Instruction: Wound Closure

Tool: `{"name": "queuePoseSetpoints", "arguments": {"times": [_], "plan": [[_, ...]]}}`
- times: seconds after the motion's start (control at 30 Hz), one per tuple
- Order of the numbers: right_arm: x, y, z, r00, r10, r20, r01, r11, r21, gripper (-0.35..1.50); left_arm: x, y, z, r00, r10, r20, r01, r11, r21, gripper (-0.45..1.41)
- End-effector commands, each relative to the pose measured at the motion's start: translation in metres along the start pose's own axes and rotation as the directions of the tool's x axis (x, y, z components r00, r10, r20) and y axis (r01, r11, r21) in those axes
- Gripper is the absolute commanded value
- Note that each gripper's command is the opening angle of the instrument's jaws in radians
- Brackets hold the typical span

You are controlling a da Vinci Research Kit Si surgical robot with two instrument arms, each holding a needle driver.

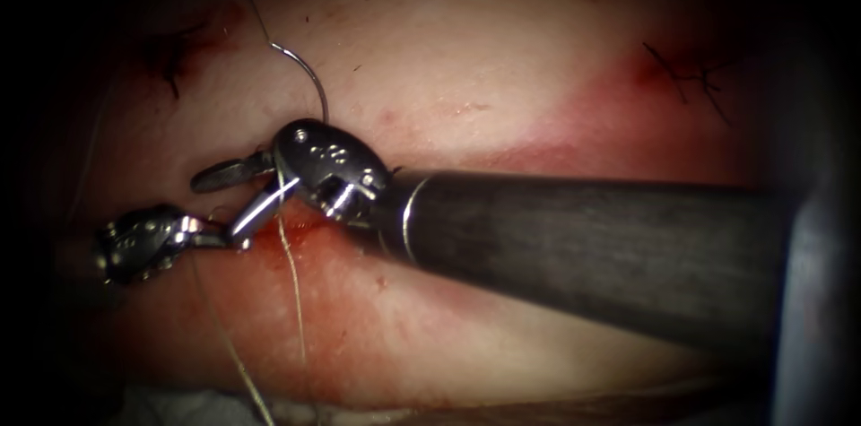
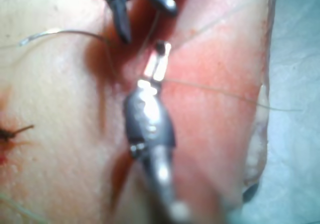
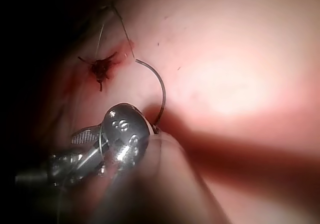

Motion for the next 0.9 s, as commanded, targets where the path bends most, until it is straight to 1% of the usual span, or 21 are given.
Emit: {"name": "queuePoseSetpoints", "arguments": {"times": [0.03, 0.13, 0.23, 0.27, 0.33, 0.4, 0.47, 0.53, 0.57, 0.6, 0.63, 0.67, 0.7, 0.77, 0.8, 0.83, 0.87, 0.9], "plan": [[-0.0006, 0.0001, 0.0003, 1.0, 0.0, -0.002, 0.0, 1.0, 0.001, 0.81, -0.0011, 0.0002, 0.0002, 1.0, -0.004, -0.003, 0.004, 1.0, -0.004, -0.45], [-0.0008, -0.0003, 0.0001, 1.0, -0.012, -0.002, 0.012, 1.0, 0.001, 0.81, -0.0016, -0.0006, -0.0006, 1.0, 0.002, -0.023, -0.002, 1.0, -0.004, -0.45], [-0.0015, -0.0002, 0.0003, 0.999, -0.04, 0.003, 0.04, 0.999, 0.01, 0.81, -0.0032, -0.0018, -0.0015, 1.0, 0.009, -0.026, -0.009, 1.0, 0.001, -0.45], [-0.0023, -0.0002, 0.0004, 0.998, -0.065, 0.014, 0.065, 0.998, 0.023, 0.81, -0.0042, -0.0022, -0.002, 1.0, 0.001, -0.027, -0.001, 1.0, -0.005, -0.45], [-0.003, -0.0001, 0.0006, 0.987, -0.158, 0.016, 0.158, 0.987, 0.044, 0.81, -0.0051, -0.0024, -0.0025, 1.0, -0.003, -0.025, 0.003, 1.0, -0.01, -0.45], [-0.0045, 0.0001, 0.0006, 0.98, -0.188, 0.065, 0.181, 0.978, 0.099, 0.81, -0.0059, -0.0026, -0.0033, 1.0, -0.013, -0.028, 0.013, 1.0, -0.016, -0.45], [-0.0052, 0.0001, 0.0005, 0.976, -0.201, 0.087, 0.189, 0.974, 0.125, 0.81, -0.0061, -0.0026, -0.0039, 0.999, -0.012, -0.032, 0.011, 1.0, -0.022, -0.45], [-0.0056, 0.0, 0.0005, 0.97, -0.214, 0.112, 0.195, 0.968, 0.155, 0.81, -0.0059, -0.0023, -0.0045, 0.999, -0.012, -0.039, 0.011, 1.0, -0.026, -0.45], [-0.0058, -0.0001, 0.0005, 0.967, -0.219, 0.13, 0.195, 0.965, 0.175, 0.76, -0.0058, -0.0021, -0.0047, 0.999, -0.012, -0.042, 0.011, 1.0, -0.028, -0.45], [-0.006, -0.0003, 0.0007, 0.958, -0.233, 0.171, 0.193, 0.956, 0.222, 0.69, -0.0058, -0.0019, -0.0049, 0.999, -0.013, -0.046, 0.011, 1.0, -0.03, -0.45], [-0.0061, -0.0004, 0.0008, 0.953, -0.239, 0.187, 0.191, 0.951, 0.242, 0.69, -0.0058, -0.0018, -0.005, 0.999, -0.013, -0.046, 0.011, 0.999, -0.031, -0.45], [-0.0061, -0.0006, 0.0011, 0.941, -0.253, 0.225, 0.184, 0.94, 0.287, 0.71, -0.0057, -0.0015, -0.0051, 0.999, -0.013, -0.046, 0.012, 0.999, -0.033, -0.45], [-0.0061, -0.0007, 0.0013, 0.936, -0.258, 0.238, 0.181, 0.935, 0.304, 0.71, -0.0057, -0.0014, -0.0051, 0.999, -0.013, -0.047, 0.012, 0.999, -0.033, -0.45], [-0.0069, -0.0013, 0.0032, 0.902, -0.295, 0.316, 0.151, 0.9, 0.409, 0.93, -0.0057, -0.0009, -0.0048, 0.999, -0.015, -0.045, 0.013, 0.999, -0.033, -0.45], [-0.0072, -0.0014, 0.0037, 0.894, -0.303, 0.33, 0.144, 0.892, 0.429, 0.94, -0.0057, -0.0007, -0.0048, 0.999, -0.015, -0.045, 0.014, 0.999, -0.033, -0.45], [-0.0079, -0.0016, 0.0047, 0.869, -0.329, 0.37, 0.121, 0.866, 0.486, 1.03, -0.0056, -0.0003, -0.0047, 0.999, -0.018, -0.044, 0.016, 0.999, -0.034, -0.45], [-0.0084, -0.0017, 0.0052, 0.855, -0.336, 0.396, 0.1, 0.854, 0.51, 1.1, -0.0056, -0.0001, -0.0046, 0.999, -0.018, -0.044, 0.017, 0.999, -0.034, -0.45], [-0.0091, -0.0017, 0.0059, 0.834, -0.348, 0.427, 0.072, 0.838, 0.541, 1.11, -0.0056, 0.0002, -0.0045, 0.999, -0.02, -0.043, 0.018, 0.999, -0.035, -0.45]]}}
